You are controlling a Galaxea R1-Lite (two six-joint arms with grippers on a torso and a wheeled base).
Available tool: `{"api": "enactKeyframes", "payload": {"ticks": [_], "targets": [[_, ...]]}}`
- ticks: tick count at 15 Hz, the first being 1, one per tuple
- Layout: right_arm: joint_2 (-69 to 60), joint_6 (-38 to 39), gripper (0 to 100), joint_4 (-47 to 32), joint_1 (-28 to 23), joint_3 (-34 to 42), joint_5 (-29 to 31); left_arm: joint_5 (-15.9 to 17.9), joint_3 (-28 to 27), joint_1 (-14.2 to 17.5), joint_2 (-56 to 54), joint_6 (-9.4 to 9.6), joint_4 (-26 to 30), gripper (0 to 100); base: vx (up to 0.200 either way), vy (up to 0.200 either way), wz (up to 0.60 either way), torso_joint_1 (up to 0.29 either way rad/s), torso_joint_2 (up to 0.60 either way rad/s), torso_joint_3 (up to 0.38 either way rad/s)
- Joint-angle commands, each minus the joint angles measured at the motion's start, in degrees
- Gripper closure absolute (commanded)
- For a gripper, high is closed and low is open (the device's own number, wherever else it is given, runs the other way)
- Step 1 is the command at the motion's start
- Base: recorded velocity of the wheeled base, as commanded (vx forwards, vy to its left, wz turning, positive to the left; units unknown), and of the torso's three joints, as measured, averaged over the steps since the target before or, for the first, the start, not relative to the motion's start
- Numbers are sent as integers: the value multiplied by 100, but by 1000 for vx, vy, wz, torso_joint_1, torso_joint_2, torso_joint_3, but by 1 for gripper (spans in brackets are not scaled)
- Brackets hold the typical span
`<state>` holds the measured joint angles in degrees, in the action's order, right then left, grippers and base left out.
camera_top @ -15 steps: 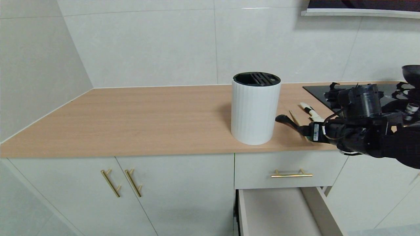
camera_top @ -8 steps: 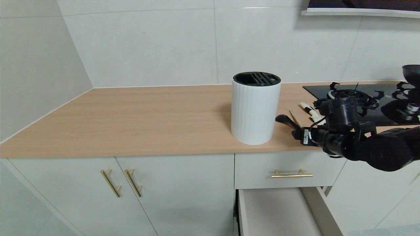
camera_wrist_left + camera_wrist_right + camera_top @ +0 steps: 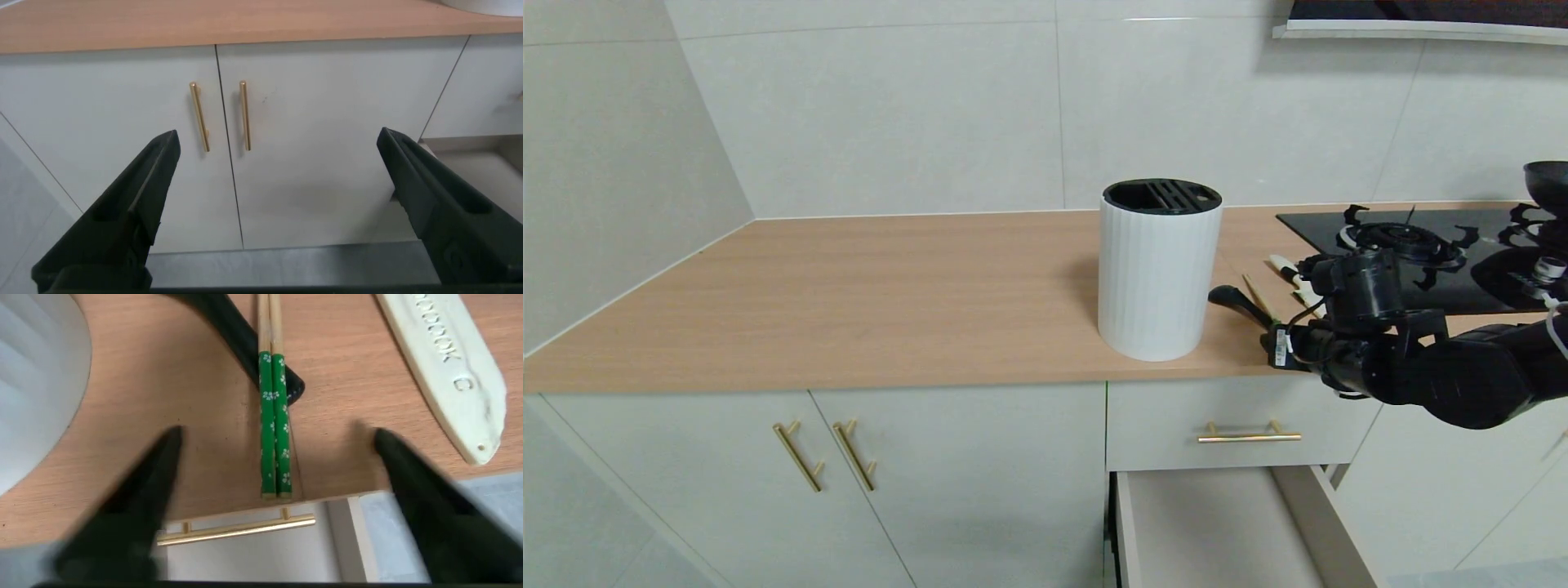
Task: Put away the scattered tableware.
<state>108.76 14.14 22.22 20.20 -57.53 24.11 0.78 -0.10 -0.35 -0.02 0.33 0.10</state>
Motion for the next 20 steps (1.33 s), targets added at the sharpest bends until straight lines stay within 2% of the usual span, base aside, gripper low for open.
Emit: {"api": "enactKeyframes", "payload": {"ticks": [1,7,11,13,14,20], "targets": [[-13,1,100,1,2,5,-3,1,1,0,2,2,-1,0,0,0,0,0,0,0],[-277,-17,100,-43,10,110,6,1,1,0,2,2,-1,0,0,0,0,0,0,0],[-1244,-34,100,-429,37,268,-38,1,1,0,2,2,-1,0,0,0,0,0,0,0],[-1727,-43,100,-895,72,242,-73,1,1,0,2,2,-1,0,0,0,0,0,0,0],[-2105,-52,100,-1387,151,198,-170,1,1,0,2,-7,-1,0,0,0,0,0,0,0],[-3678,-78,100,-4156,467,-426,-1453,1,1,0,2,2,-1,0,0,0,0,0,0,0]]}}
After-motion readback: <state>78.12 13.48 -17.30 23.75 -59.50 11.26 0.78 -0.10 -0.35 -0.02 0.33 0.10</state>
